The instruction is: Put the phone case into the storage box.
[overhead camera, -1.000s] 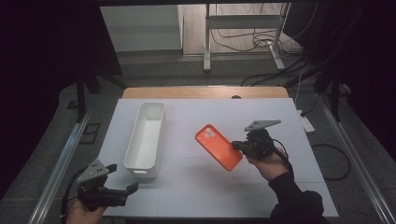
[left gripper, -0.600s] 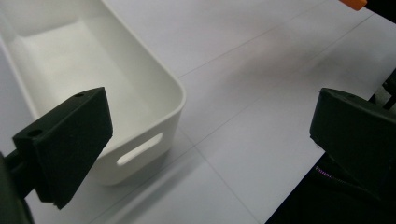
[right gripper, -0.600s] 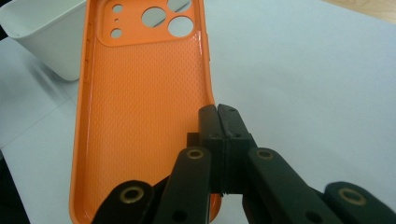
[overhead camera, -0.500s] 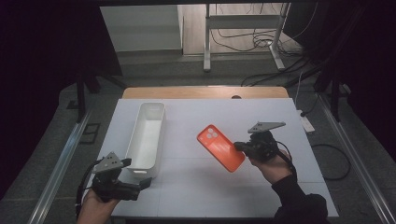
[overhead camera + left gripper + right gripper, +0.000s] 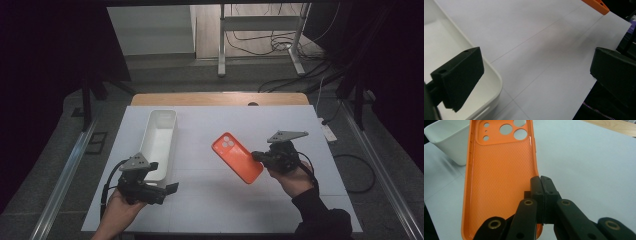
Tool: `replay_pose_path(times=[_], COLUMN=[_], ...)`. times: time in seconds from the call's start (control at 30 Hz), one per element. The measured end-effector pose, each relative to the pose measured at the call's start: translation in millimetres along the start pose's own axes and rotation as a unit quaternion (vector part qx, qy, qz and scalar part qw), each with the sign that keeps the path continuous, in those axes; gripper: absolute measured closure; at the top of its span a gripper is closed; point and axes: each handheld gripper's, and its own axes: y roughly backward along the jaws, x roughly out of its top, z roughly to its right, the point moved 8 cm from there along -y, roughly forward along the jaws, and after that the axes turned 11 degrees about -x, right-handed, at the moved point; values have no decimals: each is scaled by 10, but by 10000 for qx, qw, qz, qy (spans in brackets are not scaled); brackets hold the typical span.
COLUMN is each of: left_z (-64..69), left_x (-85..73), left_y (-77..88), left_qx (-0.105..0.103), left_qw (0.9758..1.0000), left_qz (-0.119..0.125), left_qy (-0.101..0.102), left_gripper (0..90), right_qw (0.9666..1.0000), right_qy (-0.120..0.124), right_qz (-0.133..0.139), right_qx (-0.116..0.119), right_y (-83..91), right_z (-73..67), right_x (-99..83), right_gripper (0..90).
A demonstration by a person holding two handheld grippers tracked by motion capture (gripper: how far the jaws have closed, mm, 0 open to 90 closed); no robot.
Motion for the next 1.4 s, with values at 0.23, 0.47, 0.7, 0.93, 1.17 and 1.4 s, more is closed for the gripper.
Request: replay_pose_path(times=[0.23, 0.47, 0.7, 0.93, 1.17, 1.4], left_z=[9, 11, 34, 56, 88, 136], left_x=[111, 202, 281, 352, 408, 455], left_y=[-135, -270, -378, -468, -539, -633], left_qx=[-185, -438, -673, -835, -979, -1124], left_qw=[9998, 9987, 9972, 9954, 9937, 9919], left_qz=[2, 67, 88, 137, 186, 199], left_qy=[83, 244, 318, 455, 522, 552], left_gripper=[0, 0, 0, 0, 0, 0], right_qw=[10000, 10000, 9999, 9998, 9997, 9996], right_qy=[39, 74, 92, 138, 162, 200], right_qz=[11, 49, 77, 108, 178, 216], right_qx=[-1, -11, -16, -7, 1, 19], right_y=[-4, 0, -2, -1, 2, -4], right_z=[-24, -36, -56, -89, -128, -196], right_x=[3, 9, 14, 21, 37, 49], right_gripper=[891, 891, 891, 891, 891, 891])
